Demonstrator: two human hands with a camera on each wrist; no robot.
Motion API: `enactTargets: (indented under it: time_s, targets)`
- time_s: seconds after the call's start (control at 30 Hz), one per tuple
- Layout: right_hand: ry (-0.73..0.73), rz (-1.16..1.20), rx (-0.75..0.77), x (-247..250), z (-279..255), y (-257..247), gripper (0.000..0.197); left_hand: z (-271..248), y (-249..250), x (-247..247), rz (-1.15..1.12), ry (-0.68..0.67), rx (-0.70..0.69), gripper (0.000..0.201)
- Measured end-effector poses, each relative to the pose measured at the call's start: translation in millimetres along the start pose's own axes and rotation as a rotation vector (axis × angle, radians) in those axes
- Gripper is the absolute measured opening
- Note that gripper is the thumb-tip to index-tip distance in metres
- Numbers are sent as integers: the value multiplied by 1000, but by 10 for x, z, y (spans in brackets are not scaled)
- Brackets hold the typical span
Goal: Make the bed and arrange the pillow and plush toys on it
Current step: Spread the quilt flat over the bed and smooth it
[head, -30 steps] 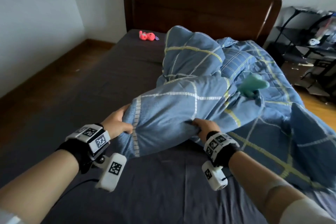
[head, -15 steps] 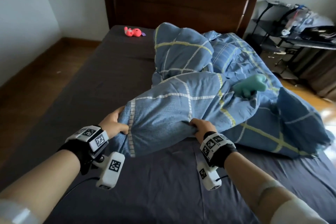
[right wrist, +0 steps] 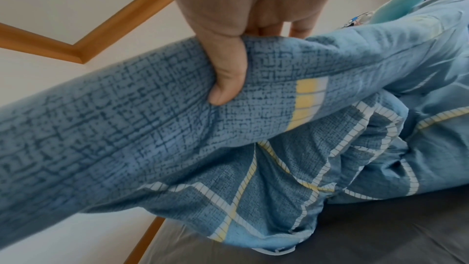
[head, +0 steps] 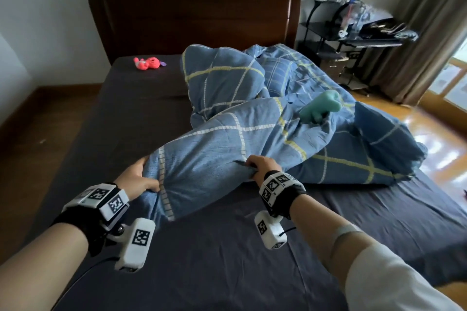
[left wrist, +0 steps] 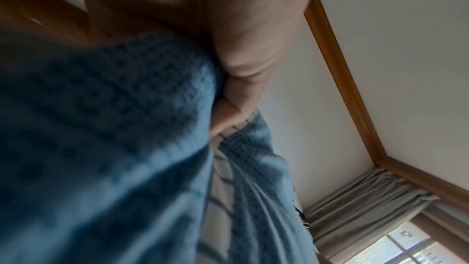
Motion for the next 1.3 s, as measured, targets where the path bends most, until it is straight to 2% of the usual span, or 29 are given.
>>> enactTargets:
  time_s: [0.07,0.13,0.2,0.27,0.37,0.47,0.57,0.63,0.73,0.83,0.93,1.03,1.13,1.23,1.3]
  targets:
    - [2,2,-21,-25,11,-55,32,56,-103,68,59,-58,56,85]
    - [1,14,-46,-58,44,-42,34,181,-205,130,137,-54,125,80]
    - [-18,32,-53,-93,89,16,36,292,-158,165,276,50,166,83]
    - [-67,30,-19,-122,165,115,36,358,92,66,395,162,148,85]
    - [-202,34,46,-164,289,397,35,520,679,-494,426,101,45,96]
    - [-256,119,54,-50,348,956,29,785,1258,-1364,431,-2,-36,82]
    - [-203,181,-20,297,396,1799,29,1010,1721,-2237,430,-75,-72,100]
    - [-118,197,-132,605,460,2468,32,1212,1936,-2677,462,-62,-86,105]
    - [33,212,-304,1051,618,3394,34,1491,2251,-3076,580,22,-99,108]
    - [151,277,-389,1351,878,4047,40,1781,2585,-3279,651,95,-110,109]
    - [235,371,-458,1446,1084,4425,51,2132,2917,-3410,731,133,-152,107]
    - [251,540,-515,1220,1177,4640,67,2388,3199,-3626,807,110,-187,105]
    - [323,794,-518,946,1198,4760,77,2646,3224,-3874,881,58,-119,114]
    - [405,912,-537,893,1187,4893,81,2915,3112,-3852,859,99,-18,126]
    - [432,946,-548,899,1156,4970,81,2979,3012,-3794,784,88,-9,109]
Point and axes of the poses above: each hand's wrist, its own z-axis towards the middle knuckle, its own x-axis out of the back of the hand, y = z × x, the point moved 6 cm from there along z, towards the middle knuckle, and after that the axes turned 9 degrees about x, right-handed, at the moved point
